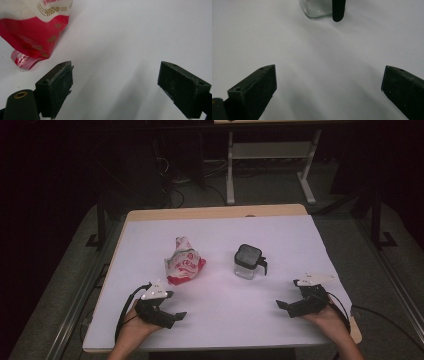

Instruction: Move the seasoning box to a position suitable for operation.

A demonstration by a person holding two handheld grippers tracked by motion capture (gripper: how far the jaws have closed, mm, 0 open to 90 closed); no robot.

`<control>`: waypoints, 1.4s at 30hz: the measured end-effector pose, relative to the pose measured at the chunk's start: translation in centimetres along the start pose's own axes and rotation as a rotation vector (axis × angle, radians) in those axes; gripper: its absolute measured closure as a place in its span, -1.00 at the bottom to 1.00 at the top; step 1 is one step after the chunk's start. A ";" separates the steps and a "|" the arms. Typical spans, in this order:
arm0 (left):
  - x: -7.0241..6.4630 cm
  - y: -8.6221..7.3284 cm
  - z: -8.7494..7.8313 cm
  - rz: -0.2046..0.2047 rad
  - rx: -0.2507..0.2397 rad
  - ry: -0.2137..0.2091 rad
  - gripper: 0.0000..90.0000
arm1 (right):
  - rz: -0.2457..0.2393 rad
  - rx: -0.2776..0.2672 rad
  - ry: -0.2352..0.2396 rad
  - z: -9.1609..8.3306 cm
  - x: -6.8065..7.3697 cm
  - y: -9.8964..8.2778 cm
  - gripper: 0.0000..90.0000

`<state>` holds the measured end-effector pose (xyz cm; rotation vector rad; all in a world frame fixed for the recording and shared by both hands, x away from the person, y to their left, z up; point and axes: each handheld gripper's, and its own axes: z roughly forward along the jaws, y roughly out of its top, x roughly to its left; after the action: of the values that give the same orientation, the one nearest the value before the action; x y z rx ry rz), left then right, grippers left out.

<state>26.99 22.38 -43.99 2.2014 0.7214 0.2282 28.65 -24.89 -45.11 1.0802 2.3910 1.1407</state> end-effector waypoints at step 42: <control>-0.8 0.3 0.3 0.033 -0.012 -0.045 -0.71 | -0.105 0.110 0.028 0.0 -0.7 7.7 -1.00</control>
<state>26.61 21.59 -43.96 2.2014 0.6575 0.1992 33.08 -22.27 -39.30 0.9640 2.5257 1.0072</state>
